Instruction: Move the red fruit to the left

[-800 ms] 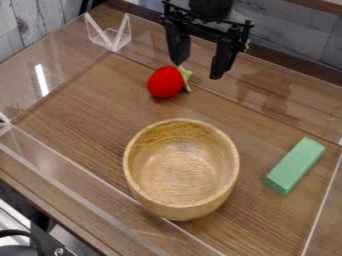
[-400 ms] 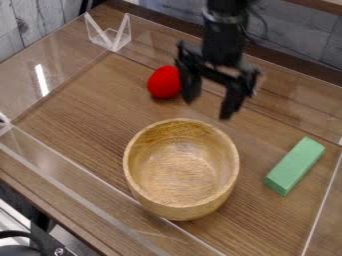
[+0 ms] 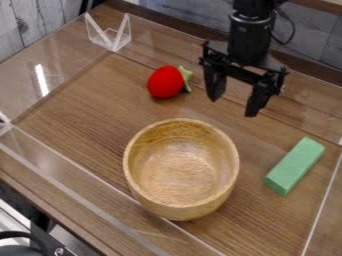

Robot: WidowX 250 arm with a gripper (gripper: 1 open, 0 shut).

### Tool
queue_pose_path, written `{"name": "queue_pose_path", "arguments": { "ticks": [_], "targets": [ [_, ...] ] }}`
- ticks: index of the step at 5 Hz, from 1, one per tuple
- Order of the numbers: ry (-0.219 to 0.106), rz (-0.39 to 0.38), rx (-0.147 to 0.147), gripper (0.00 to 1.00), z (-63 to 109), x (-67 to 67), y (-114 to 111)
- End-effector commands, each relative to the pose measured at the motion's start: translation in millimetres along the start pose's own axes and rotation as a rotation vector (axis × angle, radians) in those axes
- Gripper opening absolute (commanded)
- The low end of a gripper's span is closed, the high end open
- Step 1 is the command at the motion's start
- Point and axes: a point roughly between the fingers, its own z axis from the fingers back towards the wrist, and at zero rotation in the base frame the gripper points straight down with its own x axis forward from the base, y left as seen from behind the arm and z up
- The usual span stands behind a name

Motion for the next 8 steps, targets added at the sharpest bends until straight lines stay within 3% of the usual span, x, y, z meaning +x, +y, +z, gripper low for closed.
{"name": "queue_pose_path", "arguments": {
  "ticks": [1, 2, 4, 6, 8],
  "targets": [
    [-0.080, 0.051, 0.009, 1.00, 13.9, 9.3, 5],
    [-0.081, 0.095, 0.016, 1.00, 10.7, 7.0, 9],
    [-0.126, 0.032, 0.015, 1.00, 29.4, 17.0, 20],
    [-0.121, -0.045, 0.007, 1.00, 18.0, 30.6, 18],
    [-0.113, 0.099, 0.015, 1.00, 8.9, 24.9, 31]
  ]
}}
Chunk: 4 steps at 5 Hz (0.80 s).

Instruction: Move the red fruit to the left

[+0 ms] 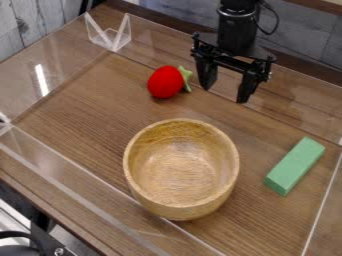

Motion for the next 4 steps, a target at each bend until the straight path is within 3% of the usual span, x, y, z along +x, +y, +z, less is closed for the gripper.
{"name": "queue_pose_path", "arguments": {
  "ticks": [1, 2, 3, 4],
  "targets": [
    [-0.047, -0.008, 0.000, 1.00, 6.9, 0.9, -6],
    [-0.067, -0.054, -0.009, 1.00, 5.9, -2.5, -19],
    [-0.093, -0.024, -0.015, 1.00, 9.4, -14.7, -23],
    [-0.102, 0.009, 0.000, 1.00, 9.3, -22.3, -25]
  ]
}}
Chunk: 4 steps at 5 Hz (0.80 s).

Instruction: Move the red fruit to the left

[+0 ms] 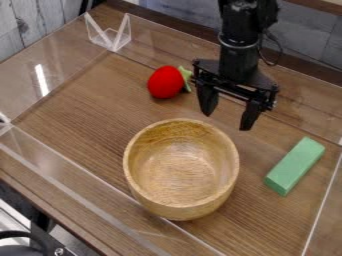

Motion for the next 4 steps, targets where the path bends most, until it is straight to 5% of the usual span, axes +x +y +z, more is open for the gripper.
{"name": "queue_pose_path", "arguments": {
  "ticks": [1, 3, 4],
  "targets": [
    [-0.077, -0.025, -0.001, 1.00, 17.8, 7.7, -4],
    [-0.074, -0.071, 0.011, 1.00, 3.1, 10.6, -1],
    [-0.068, -0.091, 0.013, 0.00, -5.6, 12.2, 5]
  ]
}}
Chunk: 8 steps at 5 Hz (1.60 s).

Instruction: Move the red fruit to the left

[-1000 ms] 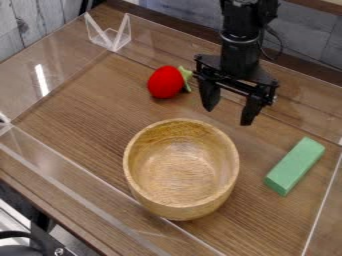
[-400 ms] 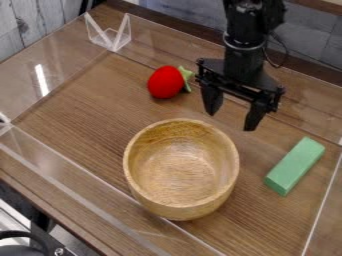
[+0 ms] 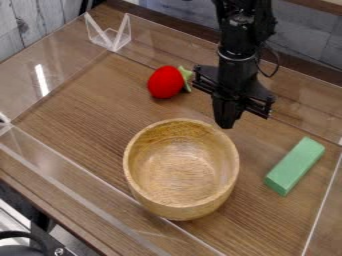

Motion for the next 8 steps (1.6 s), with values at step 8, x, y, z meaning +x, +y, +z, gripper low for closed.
{"name": "queue_pose_path", "arguments": {
  "ticks": [8],
  "targets": [
    [-0.171, 0.082, 0.019, 1.00, 10.5, 27.3, 108]
  ]
}}
